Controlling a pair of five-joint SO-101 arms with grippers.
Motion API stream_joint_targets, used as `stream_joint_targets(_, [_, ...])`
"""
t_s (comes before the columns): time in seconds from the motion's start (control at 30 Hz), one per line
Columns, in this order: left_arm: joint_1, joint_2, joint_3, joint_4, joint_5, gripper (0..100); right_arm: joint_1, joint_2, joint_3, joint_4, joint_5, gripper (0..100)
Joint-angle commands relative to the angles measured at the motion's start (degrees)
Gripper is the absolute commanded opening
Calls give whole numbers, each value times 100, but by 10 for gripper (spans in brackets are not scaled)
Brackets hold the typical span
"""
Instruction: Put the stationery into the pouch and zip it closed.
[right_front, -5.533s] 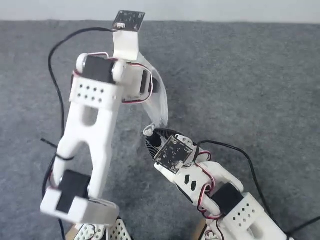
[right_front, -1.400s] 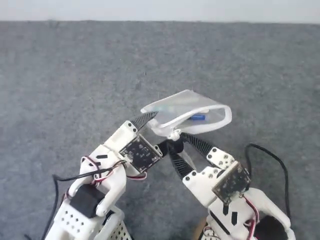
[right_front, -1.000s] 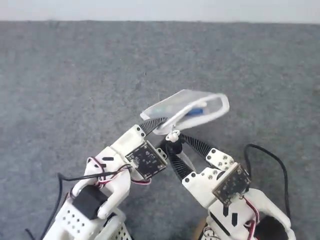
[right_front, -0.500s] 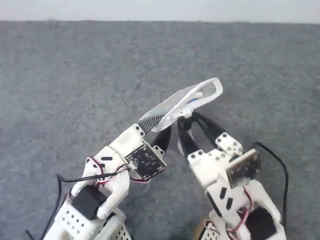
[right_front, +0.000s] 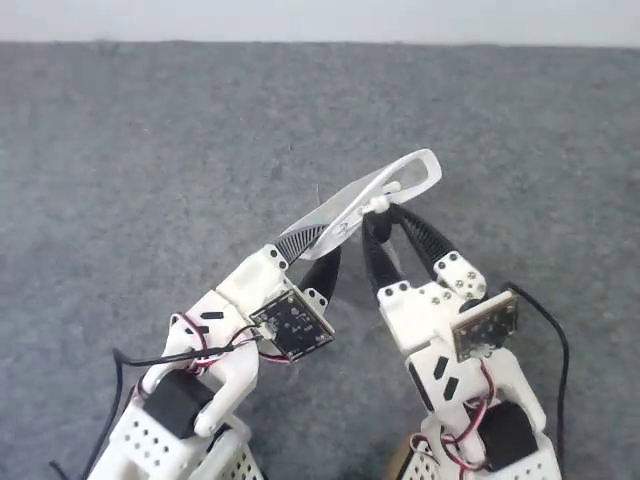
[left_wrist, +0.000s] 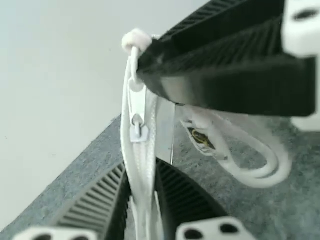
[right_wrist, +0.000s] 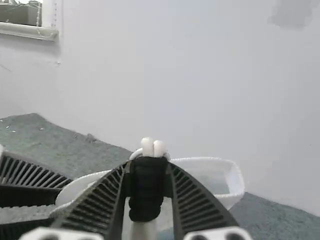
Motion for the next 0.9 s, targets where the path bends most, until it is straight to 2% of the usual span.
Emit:
stream_joint_targets(0.0, [-202, -114, -66, -70, 88, 9, 593, -110, 132, -690, -70, 6])
stream_joint_targets(0.17, [-202, -114, -66, -79, 79, 9, 796, -110, 466, -1244, -70, 6])
stream_joint_targets(0.53, [-202, -123, -127, -53, 79, 9, 813, -101, 510, -1288, -70, 6])
stream_joint_targets(0.73, [-202, -123, -127, -62, 88, 9, 1235, -92, 519, -1429, -70, 6])
stream_joint_targets(0.87, [-202, -123, -127, -62, 88, 9, 1270, -92, 519, -1464, -44, 6])
